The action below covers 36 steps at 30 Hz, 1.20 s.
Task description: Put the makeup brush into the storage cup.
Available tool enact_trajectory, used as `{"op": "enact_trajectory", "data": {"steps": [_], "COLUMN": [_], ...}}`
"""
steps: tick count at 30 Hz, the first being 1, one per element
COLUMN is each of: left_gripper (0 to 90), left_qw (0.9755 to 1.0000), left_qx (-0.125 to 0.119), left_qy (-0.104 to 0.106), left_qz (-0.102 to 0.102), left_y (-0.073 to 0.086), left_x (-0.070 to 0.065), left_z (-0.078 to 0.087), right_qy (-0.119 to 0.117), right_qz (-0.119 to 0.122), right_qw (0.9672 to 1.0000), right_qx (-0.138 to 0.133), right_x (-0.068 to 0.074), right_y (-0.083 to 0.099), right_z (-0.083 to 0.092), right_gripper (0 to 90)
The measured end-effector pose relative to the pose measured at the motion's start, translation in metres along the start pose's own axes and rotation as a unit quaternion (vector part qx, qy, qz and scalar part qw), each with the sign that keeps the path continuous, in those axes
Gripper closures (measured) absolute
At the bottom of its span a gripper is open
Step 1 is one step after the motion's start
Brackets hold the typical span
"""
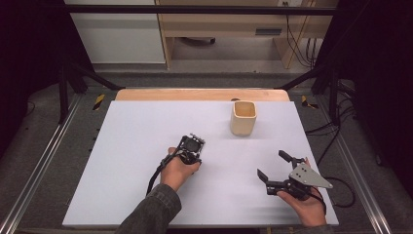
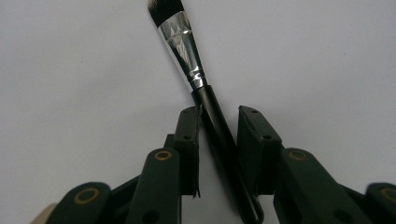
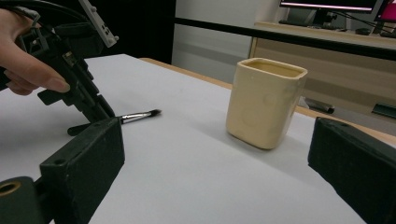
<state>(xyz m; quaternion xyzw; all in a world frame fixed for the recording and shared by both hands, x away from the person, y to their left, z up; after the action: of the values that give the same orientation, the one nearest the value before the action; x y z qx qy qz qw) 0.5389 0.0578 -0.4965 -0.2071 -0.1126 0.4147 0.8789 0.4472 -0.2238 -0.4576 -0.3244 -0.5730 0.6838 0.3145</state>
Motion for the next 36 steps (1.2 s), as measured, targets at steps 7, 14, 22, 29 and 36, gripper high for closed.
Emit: {"op": "enact_trajectory", "data": {"steps": [7,14,22,29,36], "left_gripper": [72.8,78.5,79.3,79.4,79.4], "left_qw": [1.0000,1.0000,0.9999,0.9998,0.9998], "left_qx": [0.001,0.001,0.000,-0.003,-0.010], "left_qy": [-0.001,-0.002,-0.003,0.000,0.003], "left_qz": [0.000,-0.003,-0.010,-0.019,-0.018], "left_y": [0.0005,0.0008,0.0008,0.0022,0.0019], "left_x": [0.0003,0.0006,0.0000,0.0019,0.0021], "left_z": [-0.0002,-0.0004,-0.0005,0.0008,0.0028], "right_qy": [0.000,0.000,0.000,-0.001,0.000], "right_qz": [0.000,0.000,0.000,0.000,0.000], "right_qw": [1.0000,1.0000,1.0000,1.0000,1.0000], "right_qx": [0.003,0.003,0.000,0.000,0.001], "right_x": [0.0003,0.0003,0.0002,0.0003,0.0005], "right_y": [0.0003,0.0003,-0.0001,-0.0002,-0.0002], "right_z": [0.0000,0.0000,0.0000,0.0001,0.0001], "right_gripper": [4.3,4.3,4.3,4.3,4.3]}}
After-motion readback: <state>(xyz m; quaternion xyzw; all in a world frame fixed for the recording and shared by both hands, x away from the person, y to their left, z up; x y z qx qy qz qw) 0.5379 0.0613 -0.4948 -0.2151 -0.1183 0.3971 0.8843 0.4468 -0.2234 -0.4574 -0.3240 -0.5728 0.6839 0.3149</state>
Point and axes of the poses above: each handheld gripper's, and its own axes: z roughly backward along the jaws, y roughly out of its underside, x roughly to its left, the point moved 5 cm from there along -z, roughly forward along the jaws, and after that the axes turned 1 degree about -z, right-handed, at the moved point
